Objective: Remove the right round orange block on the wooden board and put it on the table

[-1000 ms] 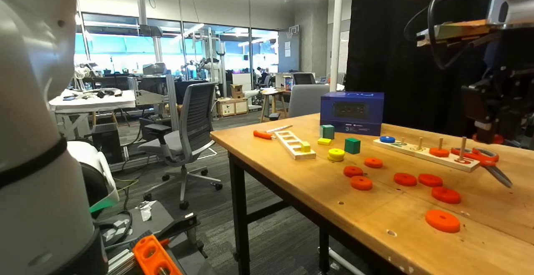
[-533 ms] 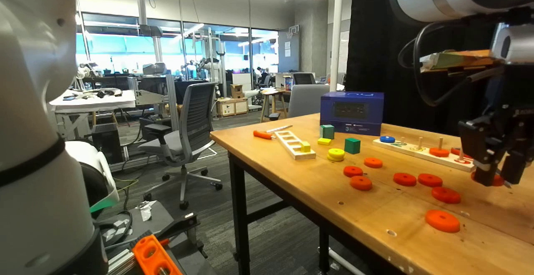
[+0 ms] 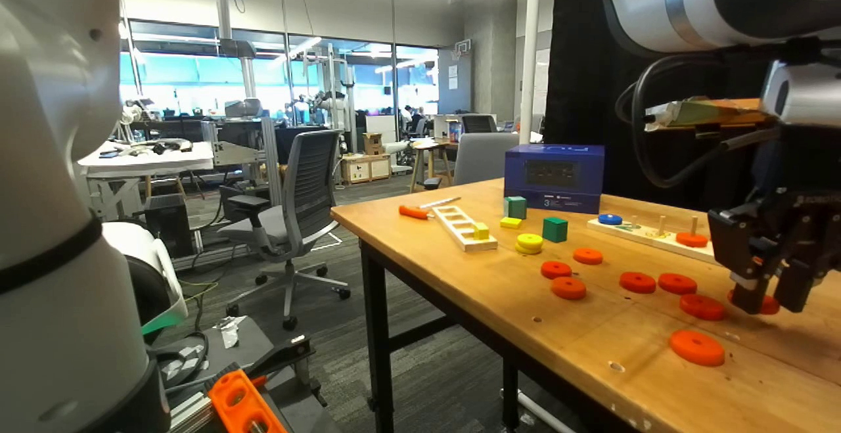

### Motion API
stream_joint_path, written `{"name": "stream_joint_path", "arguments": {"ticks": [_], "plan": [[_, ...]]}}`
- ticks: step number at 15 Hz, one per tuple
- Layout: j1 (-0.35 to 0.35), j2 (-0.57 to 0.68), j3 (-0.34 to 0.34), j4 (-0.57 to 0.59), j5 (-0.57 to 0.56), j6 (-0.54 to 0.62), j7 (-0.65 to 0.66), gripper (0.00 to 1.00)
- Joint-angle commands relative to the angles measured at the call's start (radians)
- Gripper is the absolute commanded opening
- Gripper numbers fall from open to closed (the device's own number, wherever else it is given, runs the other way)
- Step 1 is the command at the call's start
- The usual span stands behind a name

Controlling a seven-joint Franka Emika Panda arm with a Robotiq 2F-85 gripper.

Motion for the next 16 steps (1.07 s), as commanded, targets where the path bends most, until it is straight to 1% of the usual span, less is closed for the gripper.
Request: {"name": "stream_joint_path", "arguments": {"ticks": [1,2,5,6,8,10,14,16], "plan": [[-0.011,-0.024,0.005,-0.031,0.033,0.033,-0.038,0.65],[-0.012,-0.024,0.005,-0.034,0.036,0.036,-0.042,0.7],[-0.016,-0.029,0.003,-0.043,0.045,0.041,-0.054,0.95],[-0.017,-0.032,0.002,-0.046,0.047,0.041,-0.058,0.99],[-0.017,-0.056,-0.001,-0.061,0.041,0.036,-0.065,1.0],[-0.008,-0.11,-0.003,-0.085,0.01,0.014,-0.085,1.0],[0.014,-0.301,0.008,-0.18,-0.076,-0.047,-0.18,1.0],[0.025,-0.398,0.028,-0.214,-0.139,-0.12,-0.215,1.0]]}}
